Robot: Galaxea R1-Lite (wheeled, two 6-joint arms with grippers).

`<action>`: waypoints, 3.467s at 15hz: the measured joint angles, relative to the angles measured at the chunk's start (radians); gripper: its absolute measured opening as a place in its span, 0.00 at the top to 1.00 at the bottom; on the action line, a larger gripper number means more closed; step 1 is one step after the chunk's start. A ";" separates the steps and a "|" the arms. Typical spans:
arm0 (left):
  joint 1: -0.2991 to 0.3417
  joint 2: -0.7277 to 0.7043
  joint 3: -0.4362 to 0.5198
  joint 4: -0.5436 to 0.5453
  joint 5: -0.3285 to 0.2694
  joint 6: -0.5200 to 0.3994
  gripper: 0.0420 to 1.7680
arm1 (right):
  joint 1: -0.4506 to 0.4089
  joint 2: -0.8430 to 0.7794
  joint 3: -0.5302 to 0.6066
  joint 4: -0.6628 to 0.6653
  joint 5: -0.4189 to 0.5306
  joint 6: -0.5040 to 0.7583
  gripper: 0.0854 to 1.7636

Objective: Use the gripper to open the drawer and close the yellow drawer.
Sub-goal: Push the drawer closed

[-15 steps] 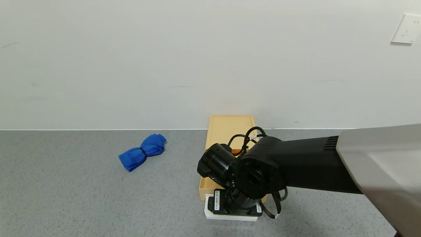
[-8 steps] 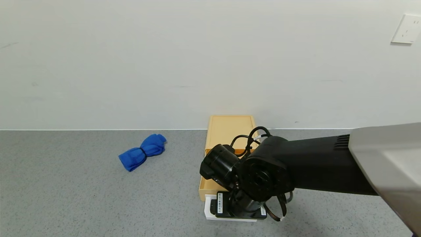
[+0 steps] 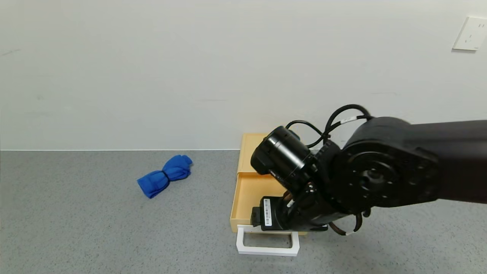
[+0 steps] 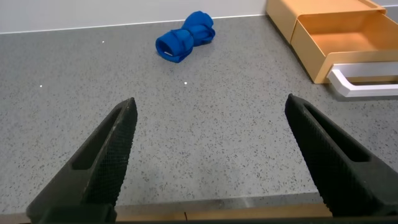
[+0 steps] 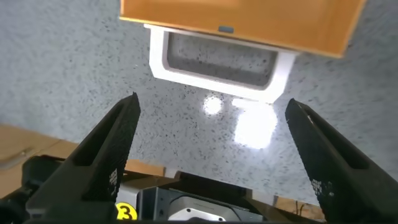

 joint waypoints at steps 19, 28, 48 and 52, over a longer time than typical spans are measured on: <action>0.000 0.000 0.000 0.000 0.000 0.001 0.03 | -0.389 -0.510 0.604 -0.507 0.369 -0.584 0.03; 0.000 0.000 0.000 0.000 0.000 0.001 0.03 | -0.412 -0.544 0.626 -0.507 0.376 -0.587 0.03; 0.000 0.000 0.000 0.001 -0.002 0.003 0.03 | -0.108 -0.350 0.349 -0.275 0.167 -0.296 0.03; 0.000 0.000 0.000 0.000 -0.002 0.002 0.03 | -0.047 -0.219 0.189 -0.092 0.158 -0.212 0.03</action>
